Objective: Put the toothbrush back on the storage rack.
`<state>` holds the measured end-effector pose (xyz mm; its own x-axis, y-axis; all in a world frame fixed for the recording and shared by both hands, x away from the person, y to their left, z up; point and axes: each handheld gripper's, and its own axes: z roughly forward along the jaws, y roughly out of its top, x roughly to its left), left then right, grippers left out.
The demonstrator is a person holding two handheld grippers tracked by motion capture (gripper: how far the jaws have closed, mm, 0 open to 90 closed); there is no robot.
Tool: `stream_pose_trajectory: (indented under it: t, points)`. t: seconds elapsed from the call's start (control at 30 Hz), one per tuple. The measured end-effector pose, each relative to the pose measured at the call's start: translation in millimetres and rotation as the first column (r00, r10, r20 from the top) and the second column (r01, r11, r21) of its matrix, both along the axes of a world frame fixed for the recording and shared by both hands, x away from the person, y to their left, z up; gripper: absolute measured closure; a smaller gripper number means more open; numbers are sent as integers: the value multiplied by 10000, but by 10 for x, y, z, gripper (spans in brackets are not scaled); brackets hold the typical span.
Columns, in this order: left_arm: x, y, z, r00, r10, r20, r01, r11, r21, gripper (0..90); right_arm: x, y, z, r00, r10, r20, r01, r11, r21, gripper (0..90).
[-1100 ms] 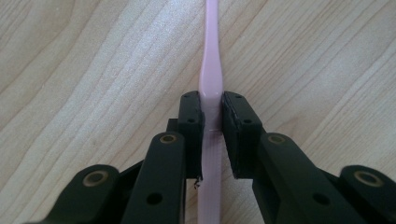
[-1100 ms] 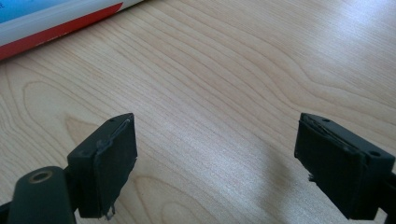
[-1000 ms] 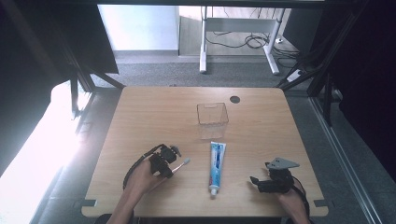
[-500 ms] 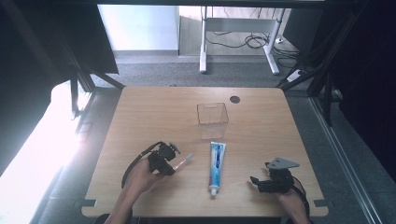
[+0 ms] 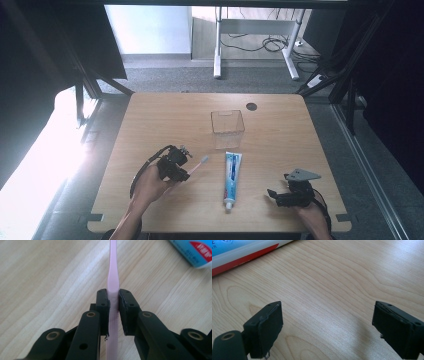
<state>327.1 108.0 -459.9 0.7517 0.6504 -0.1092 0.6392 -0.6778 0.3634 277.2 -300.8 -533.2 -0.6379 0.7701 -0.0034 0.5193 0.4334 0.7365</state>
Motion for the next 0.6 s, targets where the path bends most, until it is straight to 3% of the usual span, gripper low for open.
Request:
stream_pose_trajectory:
  t: [0.27,0.6]
  points:
    - [28,-43,128,9988,-55,480,69,9996,-290,788,9,2,-7,9999,77,-93,-76,9998,170,6]
    - [105,-96,203,9968,-77,798,132,9975,-690,788,9,-3,2,9998,165,-74,-162,9991,380,0]
